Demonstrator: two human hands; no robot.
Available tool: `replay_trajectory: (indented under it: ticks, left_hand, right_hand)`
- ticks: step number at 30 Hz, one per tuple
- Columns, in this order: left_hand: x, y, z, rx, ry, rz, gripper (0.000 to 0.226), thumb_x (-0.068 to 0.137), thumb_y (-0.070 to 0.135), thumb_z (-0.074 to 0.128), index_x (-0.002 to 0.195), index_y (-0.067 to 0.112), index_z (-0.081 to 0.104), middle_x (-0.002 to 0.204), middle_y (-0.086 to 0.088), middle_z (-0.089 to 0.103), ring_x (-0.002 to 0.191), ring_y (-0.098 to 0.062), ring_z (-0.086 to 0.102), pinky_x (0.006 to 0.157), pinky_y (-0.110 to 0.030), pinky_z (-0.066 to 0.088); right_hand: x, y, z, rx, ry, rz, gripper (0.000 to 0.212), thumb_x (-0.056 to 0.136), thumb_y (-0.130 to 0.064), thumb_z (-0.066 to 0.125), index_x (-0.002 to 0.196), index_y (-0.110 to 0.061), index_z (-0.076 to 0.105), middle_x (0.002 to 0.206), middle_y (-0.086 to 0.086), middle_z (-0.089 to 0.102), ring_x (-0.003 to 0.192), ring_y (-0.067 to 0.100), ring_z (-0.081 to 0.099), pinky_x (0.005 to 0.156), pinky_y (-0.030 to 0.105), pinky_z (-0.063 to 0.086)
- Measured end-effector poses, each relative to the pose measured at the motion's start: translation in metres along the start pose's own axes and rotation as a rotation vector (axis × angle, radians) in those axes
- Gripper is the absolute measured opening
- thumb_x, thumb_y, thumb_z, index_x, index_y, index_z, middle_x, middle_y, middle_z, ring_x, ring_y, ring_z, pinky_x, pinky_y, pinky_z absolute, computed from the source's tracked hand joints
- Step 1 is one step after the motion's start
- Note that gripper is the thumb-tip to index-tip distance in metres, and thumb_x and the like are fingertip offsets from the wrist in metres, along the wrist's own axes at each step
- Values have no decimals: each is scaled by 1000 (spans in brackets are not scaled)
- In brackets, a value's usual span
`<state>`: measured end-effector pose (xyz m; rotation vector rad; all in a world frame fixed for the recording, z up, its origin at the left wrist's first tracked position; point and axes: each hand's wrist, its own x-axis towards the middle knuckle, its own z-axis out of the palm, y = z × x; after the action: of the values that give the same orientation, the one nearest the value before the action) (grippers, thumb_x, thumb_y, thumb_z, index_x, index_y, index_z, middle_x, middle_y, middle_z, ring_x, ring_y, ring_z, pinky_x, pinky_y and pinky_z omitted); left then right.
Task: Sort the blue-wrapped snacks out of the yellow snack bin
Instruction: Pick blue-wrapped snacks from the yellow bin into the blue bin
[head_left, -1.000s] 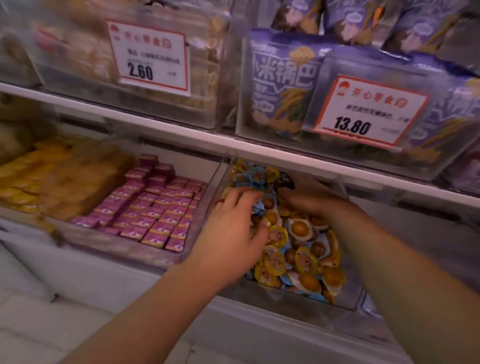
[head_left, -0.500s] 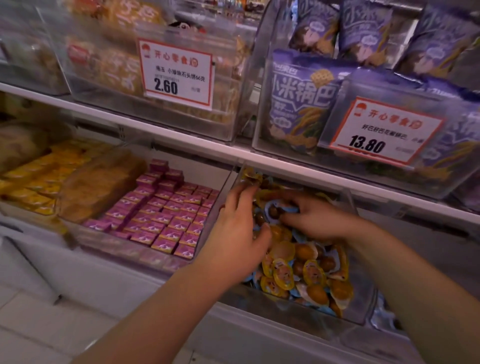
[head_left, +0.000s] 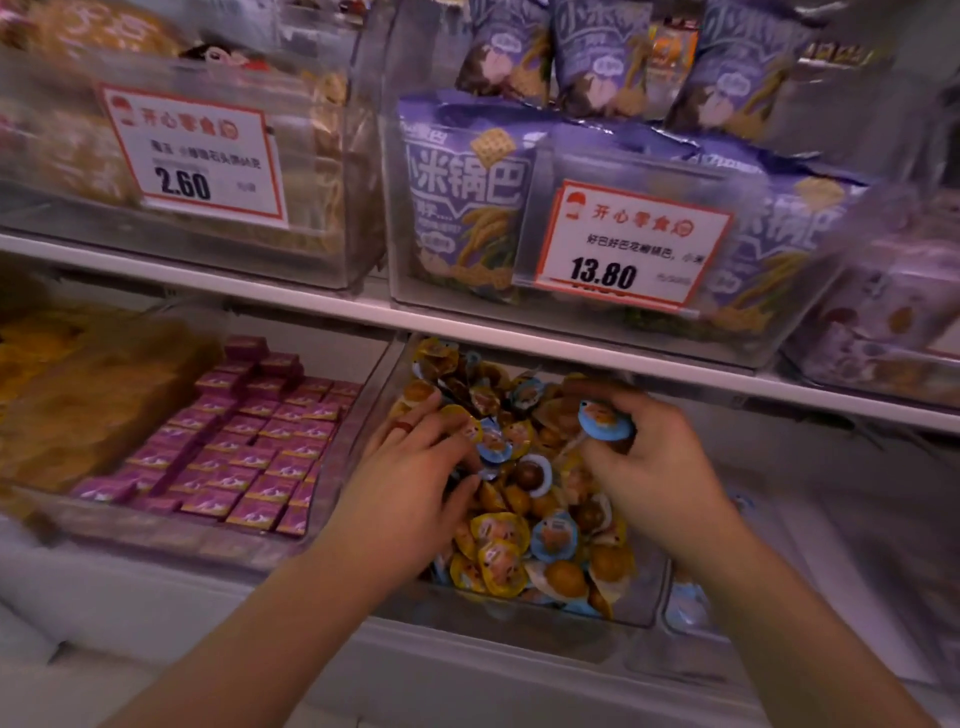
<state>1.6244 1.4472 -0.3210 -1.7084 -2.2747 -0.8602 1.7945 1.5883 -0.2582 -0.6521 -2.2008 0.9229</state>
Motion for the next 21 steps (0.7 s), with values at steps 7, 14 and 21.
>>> replay_trajectory:
  ticks: [7, 14, 21]
  left_hand:
    - [3, 18, -5, -231, 236, -102, 1, 92, 39, 55, 92, 38, 54, 102, 23, 64, 96, 0, 59, 74, -25, 50]
    - [7, 38, 16, -173, 33, 38, 13, 92, 27, 59, 104, 27, 54, 123, 7, 64, 100, -20, 63, 80, -38, 52]
    - [15, 34, 13, -30, -156, 110, 51, 86, 39, 57, 136, 39, 44, 128, 11, 59, 109, -20, 54, 89, -40, 47]
  right_hand:
    - [-19, 10, -9, -520, -351, -106, 33, 95, -24, 53, 126, -30, 59, 118, -9, 59, 108, 11, 56, 85, 22, 46]
    - [-32, 3, 1, -717, -449, -172, 48, 94, -61, 40, 132, -33, 48, 122, -7, 48, 110, 17, 51, 78, 35, 50]
    - [-35, 4, 2, -668, -444, -173, 35, 90, -38, 65, 123, -29, 63, 128, -7, 45, 114, 17, 49, 87, 26, 41]
